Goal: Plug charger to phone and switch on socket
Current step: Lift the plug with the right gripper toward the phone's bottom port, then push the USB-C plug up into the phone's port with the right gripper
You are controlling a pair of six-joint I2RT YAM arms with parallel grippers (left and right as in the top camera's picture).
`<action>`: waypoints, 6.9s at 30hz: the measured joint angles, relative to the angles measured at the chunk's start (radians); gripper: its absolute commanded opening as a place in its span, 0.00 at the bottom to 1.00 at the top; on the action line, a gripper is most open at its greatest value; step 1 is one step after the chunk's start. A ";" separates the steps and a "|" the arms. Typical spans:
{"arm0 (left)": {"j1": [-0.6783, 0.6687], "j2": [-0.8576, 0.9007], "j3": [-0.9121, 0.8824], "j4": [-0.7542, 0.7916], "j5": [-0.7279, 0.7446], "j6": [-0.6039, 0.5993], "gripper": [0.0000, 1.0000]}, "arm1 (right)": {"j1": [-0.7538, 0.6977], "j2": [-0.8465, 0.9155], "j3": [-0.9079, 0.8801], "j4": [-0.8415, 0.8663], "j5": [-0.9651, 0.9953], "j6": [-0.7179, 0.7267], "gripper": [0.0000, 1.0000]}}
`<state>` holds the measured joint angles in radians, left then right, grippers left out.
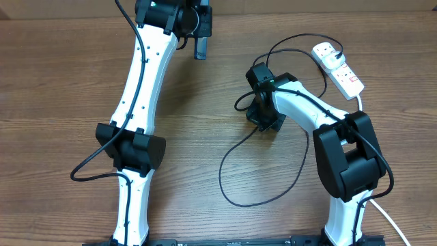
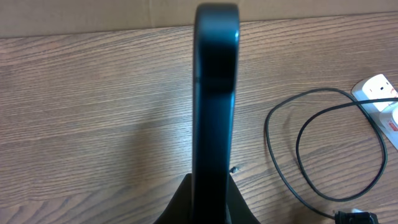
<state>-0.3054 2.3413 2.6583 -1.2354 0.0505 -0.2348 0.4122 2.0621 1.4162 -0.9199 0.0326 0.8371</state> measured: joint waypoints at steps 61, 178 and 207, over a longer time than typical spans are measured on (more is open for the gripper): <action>0.204 0.000 0.000 0.320 1.175 -0.188 0.04 | 0.116 -0.386 0.190 0.259 -0.390 -0.660 0.04; 0.216 0.000 0.000 0.238 1.293 0.007 0.04 | 0.098 -0.386 0.190 0.323 -0.402 -0.579 0.04; 0.216 0.000 0.000 0.241 1.305 0.026 0.04 | 0.067 -0.386 0.190 0.338 -0.472 -0.557 0.04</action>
<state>-0.0898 2.3413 2.6583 -0.9943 1.3552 -0.2092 0.4793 1.6756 1.6062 -0.5819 -0.4397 0.2798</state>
